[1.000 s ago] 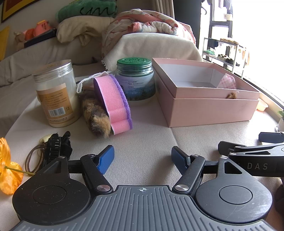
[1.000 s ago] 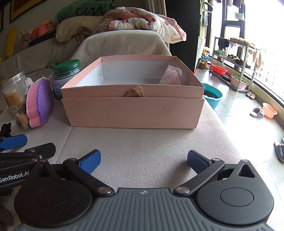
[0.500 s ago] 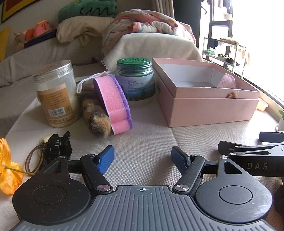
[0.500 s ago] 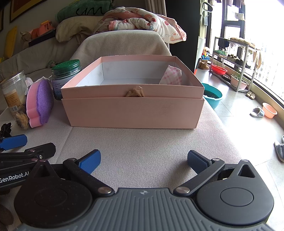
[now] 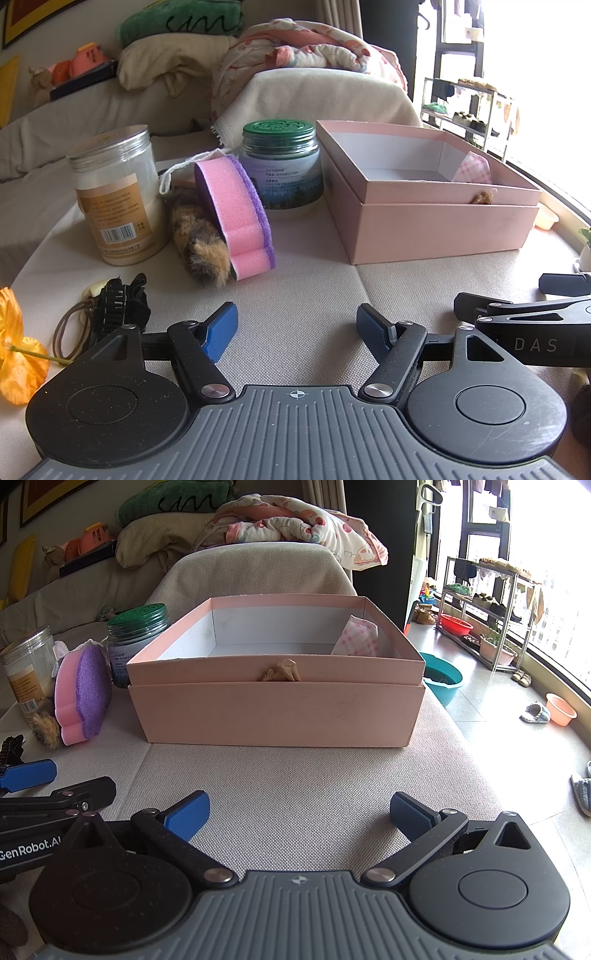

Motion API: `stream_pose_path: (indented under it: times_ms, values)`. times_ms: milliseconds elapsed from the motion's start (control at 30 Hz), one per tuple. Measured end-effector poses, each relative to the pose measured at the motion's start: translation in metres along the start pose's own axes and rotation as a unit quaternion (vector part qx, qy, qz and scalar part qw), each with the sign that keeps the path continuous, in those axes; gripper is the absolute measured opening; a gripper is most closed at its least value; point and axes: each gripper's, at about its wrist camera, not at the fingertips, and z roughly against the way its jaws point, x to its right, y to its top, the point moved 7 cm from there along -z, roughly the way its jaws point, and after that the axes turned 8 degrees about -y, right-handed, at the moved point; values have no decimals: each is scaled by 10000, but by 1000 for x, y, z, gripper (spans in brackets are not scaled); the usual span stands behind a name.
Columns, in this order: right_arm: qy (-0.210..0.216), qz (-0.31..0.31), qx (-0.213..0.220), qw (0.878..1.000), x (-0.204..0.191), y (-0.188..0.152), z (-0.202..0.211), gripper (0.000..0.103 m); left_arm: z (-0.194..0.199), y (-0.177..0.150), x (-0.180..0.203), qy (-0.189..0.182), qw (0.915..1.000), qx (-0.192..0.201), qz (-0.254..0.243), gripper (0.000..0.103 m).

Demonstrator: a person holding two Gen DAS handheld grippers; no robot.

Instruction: Organize soft objects

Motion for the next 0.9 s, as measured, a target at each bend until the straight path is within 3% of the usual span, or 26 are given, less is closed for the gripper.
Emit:
stream_pose_path:
  times_ms: [767,900]
  values:
    - [1,-1,0,10000,0,0,0,103,0,0,-1,-24,10000,12,30,76]
    - [74,71,-40,9999,0,0,0,103,5,-1,1,-169,9999,-18,-8,76]
